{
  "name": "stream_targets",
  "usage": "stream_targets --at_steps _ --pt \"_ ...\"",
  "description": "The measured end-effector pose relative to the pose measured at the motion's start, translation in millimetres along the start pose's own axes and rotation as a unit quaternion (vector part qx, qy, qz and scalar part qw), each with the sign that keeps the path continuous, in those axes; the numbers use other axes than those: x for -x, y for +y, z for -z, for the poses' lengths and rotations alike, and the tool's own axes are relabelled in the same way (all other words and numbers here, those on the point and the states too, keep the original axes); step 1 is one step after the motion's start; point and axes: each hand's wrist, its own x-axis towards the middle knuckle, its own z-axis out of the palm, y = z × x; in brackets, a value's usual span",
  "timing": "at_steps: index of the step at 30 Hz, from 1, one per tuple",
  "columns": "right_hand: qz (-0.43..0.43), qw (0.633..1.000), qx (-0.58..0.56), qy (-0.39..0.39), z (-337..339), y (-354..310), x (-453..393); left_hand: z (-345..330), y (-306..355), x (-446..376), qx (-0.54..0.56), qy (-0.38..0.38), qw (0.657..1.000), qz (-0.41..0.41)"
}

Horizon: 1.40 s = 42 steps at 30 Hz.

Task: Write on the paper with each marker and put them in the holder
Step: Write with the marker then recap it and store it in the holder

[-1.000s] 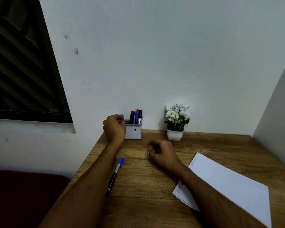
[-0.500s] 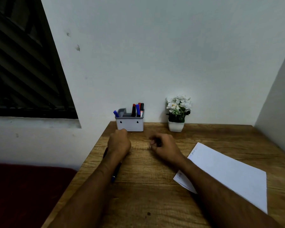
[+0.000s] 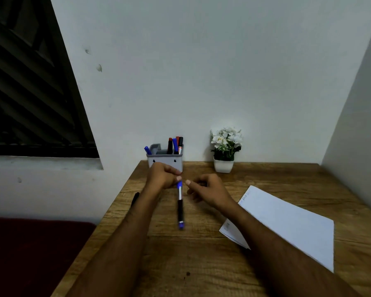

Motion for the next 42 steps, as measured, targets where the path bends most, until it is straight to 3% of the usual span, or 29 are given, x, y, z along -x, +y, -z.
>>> stream_targets --at_steps 2,7,13,16,18,19,22,25,28,34,42 --pt "-0.013 1.0 -0.001 -0.013 -1 -3 2 -5 9 9 0.152 0.012 0.988 0.021" --pt "-0.022 0.999 0.031 0.025 3 2 3 -29 22 20 0.348 0.024 0.929 0.126" --pt "-0.04 0.995 0.085 0.043 15 7 5 -53 20 24 0.423 -0.063 0.877 0.218" --pt "-0.084 0.994 0.068 0.028 24 1 6 -62 18 21 0.476 -0.04 0.847 0.232" --pt "-0.154 0.988 -0.012 -0.025 37 -2 12 -48 13 11 0.536 0.019 0.812 0.228" --pt "-0.181 0.982 -0.043 -0.043 44 -1 17 -39 8 2 0.54 0.054 0.811 0.217" --pt "-0.199 0.976 -0.086 0.0 61 11 23 -23 1 -15 0.449 0.122 0.867 0.178" --pt "-0.189 0.976 -0.106 0.027 62 15 21 -45 7 -6 0.291 0.077 0.944 0.136" --pt "-0.173 0.979 -0.101 0.025 58 14 21 -68 0 1 0.157 0.056 0.982 0.094" --pt "-0.141 0.981 -0.12 0.058 63 17 22 -89 -11 -1 -0.08 0.044 0.996 0.014" --pt "-0.101 0.963 -0.228 0.107 74 13 30 -89 -18 1 -0.14 0.072 0.987 -0.045"
